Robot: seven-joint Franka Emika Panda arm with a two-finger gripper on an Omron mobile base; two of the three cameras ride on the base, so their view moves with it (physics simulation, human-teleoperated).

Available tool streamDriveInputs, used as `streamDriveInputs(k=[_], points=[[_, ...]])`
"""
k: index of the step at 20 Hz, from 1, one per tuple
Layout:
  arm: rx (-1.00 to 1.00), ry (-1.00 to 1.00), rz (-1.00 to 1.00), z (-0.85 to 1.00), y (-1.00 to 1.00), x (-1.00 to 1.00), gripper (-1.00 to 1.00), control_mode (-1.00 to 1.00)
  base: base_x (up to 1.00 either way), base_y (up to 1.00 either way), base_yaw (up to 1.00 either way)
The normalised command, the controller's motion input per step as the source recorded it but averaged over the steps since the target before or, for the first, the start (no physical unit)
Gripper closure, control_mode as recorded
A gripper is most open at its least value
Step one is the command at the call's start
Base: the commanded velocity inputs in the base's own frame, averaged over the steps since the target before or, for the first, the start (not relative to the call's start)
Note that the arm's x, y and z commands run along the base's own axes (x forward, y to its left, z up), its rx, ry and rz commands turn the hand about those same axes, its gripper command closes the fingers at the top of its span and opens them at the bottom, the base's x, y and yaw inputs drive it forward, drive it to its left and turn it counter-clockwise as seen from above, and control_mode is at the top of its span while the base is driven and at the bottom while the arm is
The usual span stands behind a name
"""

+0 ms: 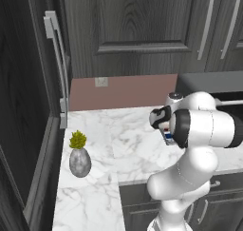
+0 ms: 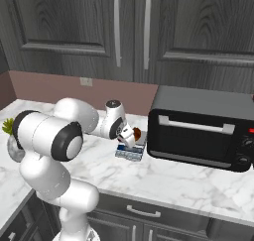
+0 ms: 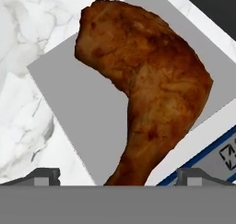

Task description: Take the chicken drumstick from the fridge and place it on the digital scale on the counter by the fridge. Wait a few seconds for a reading, then move it to the plate on the dining counter.

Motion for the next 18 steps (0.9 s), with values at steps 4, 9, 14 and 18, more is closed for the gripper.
streamDriveInputs(k=[4, 9, 14, 18], points=[[0.00, 0.01, 0.00, -0.22, 0.00, 0.00, -1.00, -1.00, 0.00, 0.00, 0.00], [0.01, 0.00, 0.00, -0.07, 0.00, 0.00, -1.00, -1.00, 0.00, 0.00, 0.00], [0.00, 0.00, 0.00, 0.00, 0.00, 0.00, 1.00, -1.00, 0.00, 0.00, 0.00], [0.00, 0.00, 0.00, 0.00, 0.00, 0.00, 1.00, -1.00, 0.00, 0.00, 0.00]])
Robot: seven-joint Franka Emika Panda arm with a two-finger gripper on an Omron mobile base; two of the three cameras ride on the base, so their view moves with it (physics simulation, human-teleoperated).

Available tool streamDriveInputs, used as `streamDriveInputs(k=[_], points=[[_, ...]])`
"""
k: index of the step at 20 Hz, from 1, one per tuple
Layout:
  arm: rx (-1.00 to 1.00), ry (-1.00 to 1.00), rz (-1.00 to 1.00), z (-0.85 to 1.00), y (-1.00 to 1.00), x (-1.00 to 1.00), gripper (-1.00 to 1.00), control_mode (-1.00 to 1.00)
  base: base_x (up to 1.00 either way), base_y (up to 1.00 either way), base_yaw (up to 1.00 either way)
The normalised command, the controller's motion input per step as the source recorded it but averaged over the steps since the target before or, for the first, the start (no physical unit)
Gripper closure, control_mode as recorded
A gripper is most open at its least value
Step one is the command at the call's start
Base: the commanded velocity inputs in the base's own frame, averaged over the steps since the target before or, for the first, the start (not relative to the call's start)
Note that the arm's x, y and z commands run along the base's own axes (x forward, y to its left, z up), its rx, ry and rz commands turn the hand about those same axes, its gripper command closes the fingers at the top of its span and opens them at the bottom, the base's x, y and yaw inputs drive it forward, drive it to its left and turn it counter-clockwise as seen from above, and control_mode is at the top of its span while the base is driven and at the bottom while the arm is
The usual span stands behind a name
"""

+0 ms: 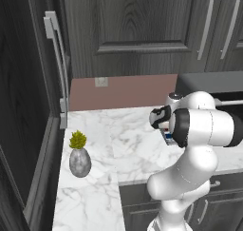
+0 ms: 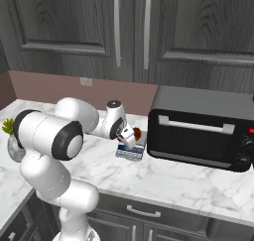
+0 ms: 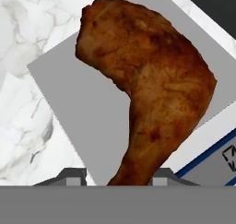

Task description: Take the chicken drumstick from the fridge and place it on the digital scale on the counter by the fridge. Wait a few seconds for a reading, then move it to the plate on the dining counter.

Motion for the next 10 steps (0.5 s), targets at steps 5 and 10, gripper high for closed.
streamDriveInputs(k=[5, 10], points=[[0.00, 0.00, 0.00, 0.00, -0.03, 0.00, 1.00, -1.00, 0.00, 0.00, 0.00], [0.00, 0.00, 0.00, 0.00, 0.00, 0.00, 1.00, -1.00, 0.00, 0.00, 0.00]])
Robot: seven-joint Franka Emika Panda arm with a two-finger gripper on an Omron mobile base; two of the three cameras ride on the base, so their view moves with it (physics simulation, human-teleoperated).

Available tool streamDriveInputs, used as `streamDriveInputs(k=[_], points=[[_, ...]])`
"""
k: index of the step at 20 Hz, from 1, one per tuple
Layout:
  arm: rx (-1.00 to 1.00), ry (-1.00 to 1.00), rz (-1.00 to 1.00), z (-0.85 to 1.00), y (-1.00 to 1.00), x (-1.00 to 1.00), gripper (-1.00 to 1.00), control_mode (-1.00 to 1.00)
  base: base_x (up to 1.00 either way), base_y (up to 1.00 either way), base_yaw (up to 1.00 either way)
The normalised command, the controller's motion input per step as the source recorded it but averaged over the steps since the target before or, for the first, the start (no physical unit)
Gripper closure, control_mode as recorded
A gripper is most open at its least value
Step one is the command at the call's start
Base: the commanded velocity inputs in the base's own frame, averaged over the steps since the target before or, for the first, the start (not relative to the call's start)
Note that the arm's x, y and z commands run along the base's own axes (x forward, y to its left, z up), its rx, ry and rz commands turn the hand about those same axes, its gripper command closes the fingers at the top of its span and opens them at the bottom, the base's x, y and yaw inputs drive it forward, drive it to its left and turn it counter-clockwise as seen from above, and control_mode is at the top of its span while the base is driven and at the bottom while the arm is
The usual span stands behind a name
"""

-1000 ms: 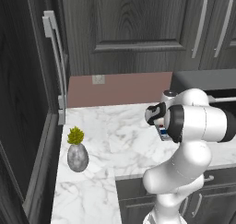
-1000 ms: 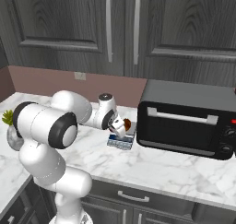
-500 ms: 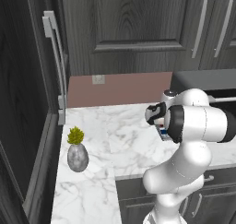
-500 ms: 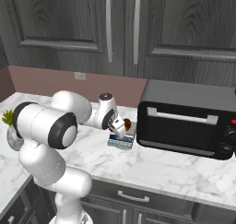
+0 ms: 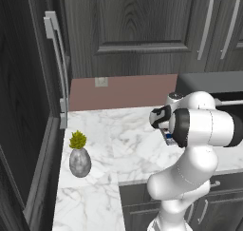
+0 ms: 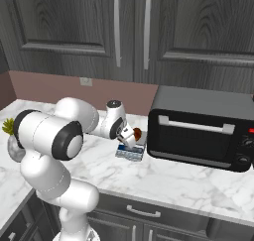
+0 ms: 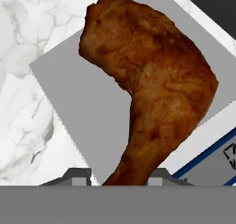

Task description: Take the chicken drumstick from the fridge and place it on the digital scale on the counter by the fridge. Wait a few seconds for a reading, then move it to the plate on the dining counter.

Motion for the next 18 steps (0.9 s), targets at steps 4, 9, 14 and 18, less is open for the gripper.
streamDriveInputs(k=[4, 9, 14, 18], points=[[0.00, 0.00, 0.00, 0.09, 0.00, -0.06, 1.00, -1.00, 0.00, 0.00, 0.00], [0.01, 0.00, 0.00, 0.41, 0.00, -0.28, 1.00, -1.00, 0.00, 0.00, 0.00], [0.00, 0.00, 0.01, 0.50, 0.00, -0.42, 1.00, -1.00, 0.00, 0.00, 0.00], [0.00, 0.00, 0.12, 0.65, 0.01, -0.97, 1.00, -1.00, 0.00, 0.00, 0.00]])
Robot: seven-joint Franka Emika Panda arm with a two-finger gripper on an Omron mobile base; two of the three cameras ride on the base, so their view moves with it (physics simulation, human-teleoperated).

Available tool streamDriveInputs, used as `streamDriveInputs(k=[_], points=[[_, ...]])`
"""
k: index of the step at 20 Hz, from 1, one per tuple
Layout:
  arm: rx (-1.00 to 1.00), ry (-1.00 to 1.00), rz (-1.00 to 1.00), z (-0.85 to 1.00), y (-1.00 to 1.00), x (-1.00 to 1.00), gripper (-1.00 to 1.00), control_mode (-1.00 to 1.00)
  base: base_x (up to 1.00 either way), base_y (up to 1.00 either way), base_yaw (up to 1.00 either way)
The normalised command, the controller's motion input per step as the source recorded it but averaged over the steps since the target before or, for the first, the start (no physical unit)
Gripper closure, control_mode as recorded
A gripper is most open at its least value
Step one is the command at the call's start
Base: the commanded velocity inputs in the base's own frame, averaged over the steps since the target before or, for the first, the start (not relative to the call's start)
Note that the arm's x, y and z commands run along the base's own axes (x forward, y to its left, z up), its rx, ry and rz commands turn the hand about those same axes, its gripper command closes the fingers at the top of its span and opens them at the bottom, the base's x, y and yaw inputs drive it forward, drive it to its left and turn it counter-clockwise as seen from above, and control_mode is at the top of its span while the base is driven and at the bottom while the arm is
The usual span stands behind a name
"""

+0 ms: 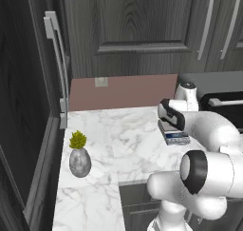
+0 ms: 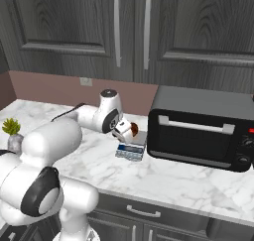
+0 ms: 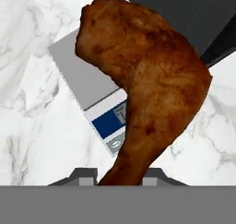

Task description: Take the chicken drumstick from the fridge and place it on the digital scale on the counter by the fridge. Wait a few seconds for a reading, then move it to the plate on the dining counter.

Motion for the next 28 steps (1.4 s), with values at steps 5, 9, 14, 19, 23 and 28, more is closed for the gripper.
streamDriveInputs(k=[5, 9, 14, 19, 23, 28], points=[[0.00, 0.00, 0.27, 0.56, 0.00, -1.00, 1.00, -1.00, 0.00, 0.00, 0.00], [0.00, 0.00, 0.39, 0.52, 0.02, -1.00, 1.00, -1.00, 0.00, 0.00, 0.00], [0.00, 0.00, 0.44, 0.56, 0.10, -1.00, 1.00, -1.00, 0.00, 0.00, 0.00], [0.00, -0.01, 0.35, 0.86, 0.28, -1.00, 1.00, -1.00, 0.00, 0.00, 0.00], [-0.02, 0.00, 0.21, 0.95, 0.36, -0.81, 1.00, -1.00, 0.00, 0.00, 0.00], [-0.05, 0.00, 0.06, 0.44, 0.07, -0.39, 1.00, -1.00, 0.00, 0.00, 0.00]])
